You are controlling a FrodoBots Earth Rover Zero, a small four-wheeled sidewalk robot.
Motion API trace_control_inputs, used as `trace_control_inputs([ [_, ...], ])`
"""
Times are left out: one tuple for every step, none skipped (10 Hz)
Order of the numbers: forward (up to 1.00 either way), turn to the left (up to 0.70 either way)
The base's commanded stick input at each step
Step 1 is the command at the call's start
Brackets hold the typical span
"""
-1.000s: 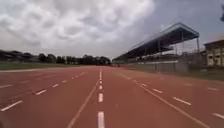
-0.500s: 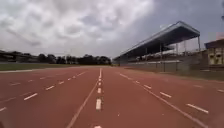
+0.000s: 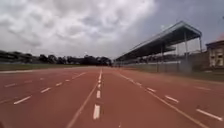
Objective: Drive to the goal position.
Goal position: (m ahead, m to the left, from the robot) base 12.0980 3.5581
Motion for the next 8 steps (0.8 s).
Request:
trace_control_inputs([
  [0.60, 0.00],
  [0.60, 0.00],
  [0.60, 0.00],
  [0.60, 0.00],
  [0.60, 0.00],
  [0.60, 0.00],
  [0.60, 0.00],
  [0.60, 0.00],
])
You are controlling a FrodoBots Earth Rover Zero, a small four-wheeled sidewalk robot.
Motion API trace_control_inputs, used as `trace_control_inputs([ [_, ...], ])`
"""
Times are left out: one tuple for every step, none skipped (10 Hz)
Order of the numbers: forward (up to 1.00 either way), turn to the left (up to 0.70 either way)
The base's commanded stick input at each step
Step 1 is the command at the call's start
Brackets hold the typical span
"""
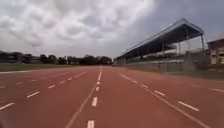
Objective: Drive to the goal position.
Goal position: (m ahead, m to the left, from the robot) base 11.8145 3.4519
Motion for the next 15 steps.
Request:
trace_control_inputs([
  [0.60, 0.00],
  [0.60, 0.00],
  [0.60, 0.00],
  [0.60, 0.00],
  [0.60, 0.00],
  [0.60, 0.00],
  [0.60, 0.00],
  [0.60, 0.00],
  [0.60, 0.00],
  [0.60, 0.00],
  [0.60, 0.00],
  [0.60, 0.00],
  [0.60, 0.00],
  [0.60, 0.00],
  [0.60, 0.00],
])
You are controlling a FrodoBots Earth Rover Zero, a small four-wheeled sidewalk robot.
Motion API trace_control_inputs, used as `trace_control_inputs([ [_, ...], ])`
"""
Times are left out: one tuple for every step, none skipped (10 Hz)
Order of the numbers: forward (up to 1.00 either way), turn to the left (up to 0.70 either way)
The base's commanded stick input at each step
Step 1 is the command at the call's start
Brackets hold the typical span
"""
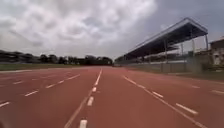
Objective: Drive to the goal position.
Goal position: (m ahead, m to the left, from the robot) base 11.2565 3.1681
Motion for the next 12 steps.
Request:
trace_control_inputs([
  [0.60, 0.00],
  [0.60, 0.00],
  [0.60, 0.00],
  [0.60, 0.00],
  [0.60, 0.00],
  [0.60, 0.00],
  [0.60, 0.00],
  [0.60, 0.00],
  [0.60, 0.00],
  [0.60, 0.00],
  [0.60, 0.00],
  [0.60, 0.00],
])
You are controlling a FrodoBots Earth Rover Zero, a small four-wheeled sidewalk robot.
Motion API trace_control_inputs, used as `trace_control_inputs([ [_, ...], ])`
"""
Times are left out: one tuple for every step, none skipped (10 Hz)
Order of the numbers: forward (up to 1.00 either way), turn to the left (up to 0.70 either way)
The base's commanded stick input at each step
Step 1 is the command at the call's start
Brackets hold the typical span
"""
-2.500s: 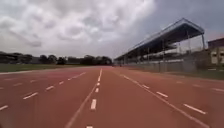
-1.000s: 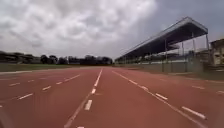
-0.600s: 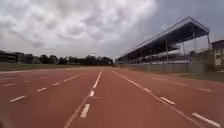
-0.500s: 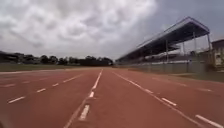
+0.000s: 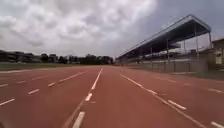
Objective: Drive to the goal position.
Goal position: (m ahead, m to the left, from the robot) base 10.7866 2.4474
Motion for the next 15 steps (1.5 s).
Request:
trace_control_inputs([
  [0.60, 0.00],
  [0.60, 0.00],
  [0.60, 0.00],
  [0.60, 0.00],
  [0.60, 0.00],
  [0.60, 0.00],
  [0.60, 0.00],
  [0.60, 0.00],
  [0.60, 0.00],
  [0.60, 0.00],
  [0.60, 0.00],
  [0.60, 0.00],
  [0.60, 0.00],
  [0.60, 0.00],
  [0.60, 0.00],
])
